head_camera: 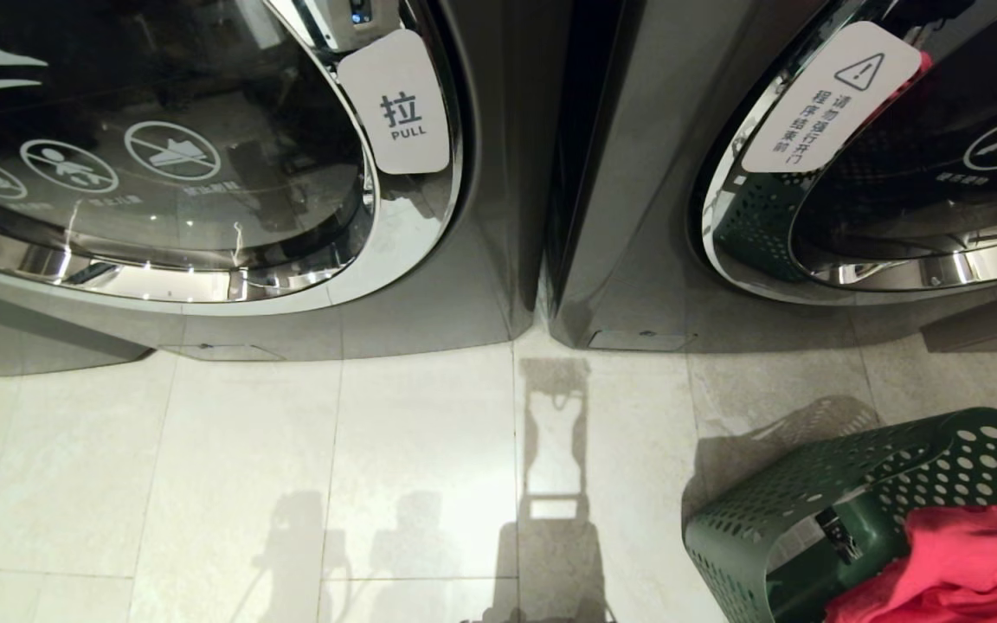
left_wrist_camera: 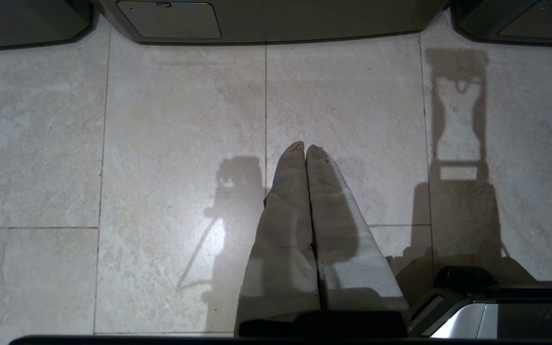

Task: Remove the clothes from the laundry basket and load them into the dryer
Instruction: Put the clothes in the dryer

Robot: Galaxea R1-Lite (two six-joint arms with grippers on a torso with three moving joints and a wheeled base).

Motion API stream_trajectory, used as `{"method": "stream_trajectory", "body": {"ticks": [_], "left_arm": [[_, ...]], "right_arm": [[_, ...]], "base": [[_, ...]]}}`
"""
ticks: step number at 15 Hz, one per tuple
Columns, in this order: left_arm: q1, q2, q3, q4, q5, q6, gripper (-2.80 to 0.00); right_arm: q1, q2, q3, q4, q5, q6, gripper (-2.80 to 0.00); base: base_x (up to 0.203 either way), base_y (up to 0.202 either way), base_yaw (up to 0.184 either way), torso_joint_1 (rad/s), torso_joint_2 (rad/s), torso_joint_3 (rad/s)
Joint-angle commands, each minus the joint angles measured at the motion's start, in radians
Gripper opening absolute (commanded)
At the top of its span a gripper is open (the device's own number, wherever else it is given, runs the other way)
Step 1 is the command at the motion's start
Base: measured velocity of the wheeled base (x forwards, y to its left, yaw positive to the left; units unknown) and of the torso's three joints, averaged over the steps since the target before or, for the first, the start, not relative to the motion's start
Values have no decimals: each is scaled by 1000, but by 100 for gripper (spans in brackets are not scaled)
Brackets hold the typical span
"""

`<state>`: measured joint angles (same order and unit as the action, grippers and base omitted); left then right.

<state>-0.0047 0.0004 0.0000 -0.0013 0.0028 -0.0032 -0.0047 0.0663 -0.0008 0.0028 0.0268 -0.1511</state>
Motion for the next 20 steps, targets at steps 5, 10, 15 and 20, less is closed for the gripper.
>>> {"method": "stream_trajectory", "body": {"ticks": [5, 10, 15, 20], "left_arm": [[0, 0, 0, 0, 0, 0, -280], [0, 0, 0, 0, 0, 0, -280], [-1, -1, -1, 0, 0, -1, -280], [-1, 0, 0, 0, 0, 0, -280]], "right_arm": [[2, -68, 1, 0, -4, 61, -280], [2, -68, 1, 2, -10, 61, -280], [2, -68, 1, 2, -13, 62, -280], [2, -68, 2, 3, -13, 61, -280]], "base": [[0, 0, 0, 0, 0, 0], [0, 0, 0, 0, 0, 0], [0, 0, 0, 0, 0, 0], [0, 0, 0, 0, 0, 0]]}}
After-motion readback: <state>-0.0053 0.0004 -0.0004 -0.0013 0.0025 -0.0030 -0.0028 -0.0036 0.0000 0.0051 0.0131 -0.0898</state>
